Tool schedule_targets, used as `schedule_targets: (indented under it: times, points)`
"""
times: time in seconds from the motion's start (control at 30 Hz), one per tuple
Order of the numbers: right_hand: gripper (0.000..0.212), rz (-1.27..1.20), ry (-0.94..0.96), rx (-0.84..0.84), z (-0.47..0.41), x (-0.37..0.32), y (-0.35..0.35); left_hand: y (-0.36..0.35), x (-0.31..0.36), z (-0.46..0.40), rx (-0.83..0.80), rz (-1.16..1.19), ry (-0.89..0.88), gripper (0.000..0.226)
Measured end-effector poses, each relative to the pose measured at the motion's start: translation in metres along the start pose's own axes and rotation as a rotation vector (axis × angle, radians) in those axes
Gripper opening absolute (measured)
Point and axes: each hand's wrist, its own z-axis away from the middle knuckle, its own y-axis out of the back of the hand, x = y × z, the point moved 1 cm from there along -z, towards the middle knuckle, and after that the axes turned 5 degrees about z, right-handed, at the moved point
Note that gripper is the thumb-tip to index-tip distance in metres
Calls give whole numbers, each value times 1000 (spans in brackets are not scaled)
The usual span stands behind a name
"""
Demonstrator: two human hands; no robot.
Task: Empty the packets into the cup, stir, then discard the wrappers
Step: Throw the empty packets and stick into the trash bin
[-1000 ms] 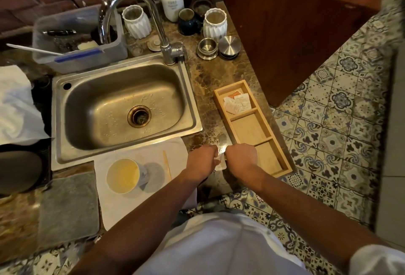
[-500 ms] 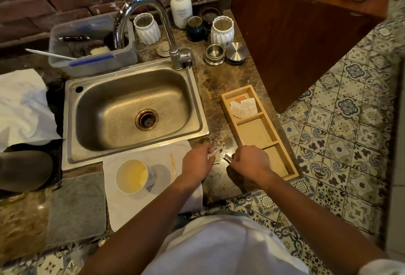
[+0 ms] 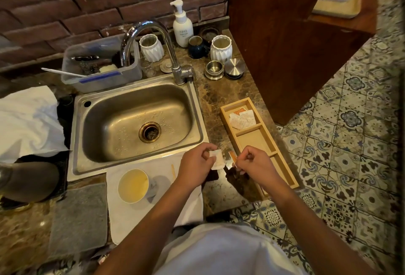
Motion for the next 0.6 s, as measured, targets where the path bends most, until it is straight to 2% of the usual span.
schedule_targets:
  times: [0.2,0.3,0.4,0.5,0.6]
  points:
    - [17,-158,83,-83,-4,-15,1,15,13,11,75,101,60,29]
    - [26,-240,113,-174,-8,-19,-3,21,13,20,123,237,94,33]
    - [21,-134,145,-205,-8,-24,-8,26,14,29,169,292,77,32]
    - [26,-69,188,-222,-2,-30,-12,32,13,38,216,255,10,30]
    - [14,-121,183,-234,13,-37,-24,41,9,47,246,268,-7,33]
